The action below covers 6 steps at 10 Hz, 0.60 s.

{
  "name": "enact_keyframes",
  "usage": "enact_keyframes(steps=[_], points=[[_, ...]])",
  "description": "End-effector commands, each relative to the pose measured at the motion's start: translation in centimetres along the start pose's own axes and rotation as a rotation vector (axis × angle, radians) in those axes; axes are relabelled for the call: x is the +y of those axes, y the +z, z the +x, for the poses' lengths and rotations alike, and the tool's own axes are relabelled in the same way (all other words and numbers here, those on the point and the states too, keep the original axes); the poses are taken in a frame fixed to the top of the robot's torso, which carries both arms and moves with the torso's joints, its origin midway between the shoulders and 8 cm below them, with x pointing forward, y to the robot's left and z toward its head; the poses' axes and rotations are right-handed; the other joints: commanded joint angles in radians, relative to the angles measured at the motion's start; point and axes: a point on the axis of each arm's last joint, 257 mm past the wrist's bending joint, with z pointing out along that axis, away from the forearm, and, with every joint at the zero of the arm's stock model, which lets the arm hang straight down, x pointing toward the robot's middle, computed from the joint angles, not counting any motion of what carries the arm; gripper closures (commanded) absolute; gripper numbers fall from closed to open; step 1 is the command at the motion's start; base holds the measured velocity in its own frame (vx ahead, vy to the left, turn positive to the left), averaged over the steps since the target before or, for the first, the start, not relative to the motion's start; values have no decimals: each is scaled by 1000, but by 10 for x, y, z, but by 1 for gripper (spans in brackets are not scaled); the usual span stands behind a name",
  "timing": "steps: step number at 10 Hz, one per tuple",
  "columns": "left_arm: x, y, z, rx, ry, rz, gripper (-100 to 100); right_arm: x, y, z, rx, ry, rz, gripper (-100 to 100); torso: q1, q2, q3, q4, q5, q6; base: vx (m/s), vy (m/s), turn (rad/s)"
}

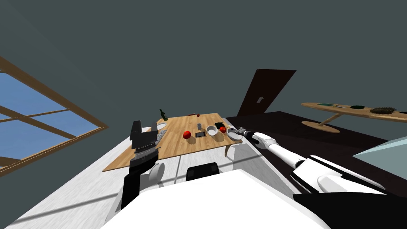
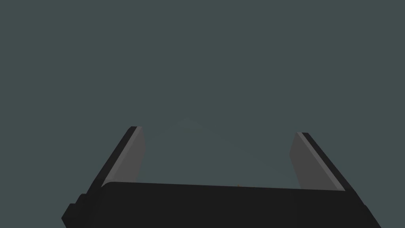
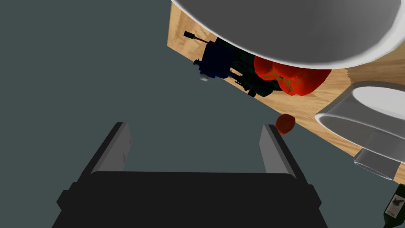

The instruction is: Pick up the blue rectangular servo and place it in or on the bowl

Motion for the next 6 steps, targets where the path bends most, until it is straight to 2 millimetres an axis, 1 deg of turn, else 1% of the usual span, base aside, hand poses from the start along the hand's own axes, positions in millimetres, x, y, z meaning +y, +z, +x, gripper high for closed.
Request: enact_keyframes(steps=[1, 2, 3, 6], points=[[0, 0, 0, 0, 0, 0, 0, -12, -6, -4, -5, -2, -2, -100, 0, 0, 0, 0, 0, 0, 4, 63, -17], [0, 0, 0, 0, 0, 0, 0, -19, -9, -7, -7, -2, -2, -100, 0, 0, 0, 0, 0, 0, -7, 49, -17], [0, 0, 0, 0, 0, 0, 0, -32, -15, -12, -10, -4, -2, -100, 0, 1, 0, 0, 0, 0, -12, 62, -23], [0, 0, 0, 0, 0, 0, 0, -52, -24, -21, -15, -7, -2, -100, 1, 0, 0, 0, 0, 0, 0, 61, -17]])
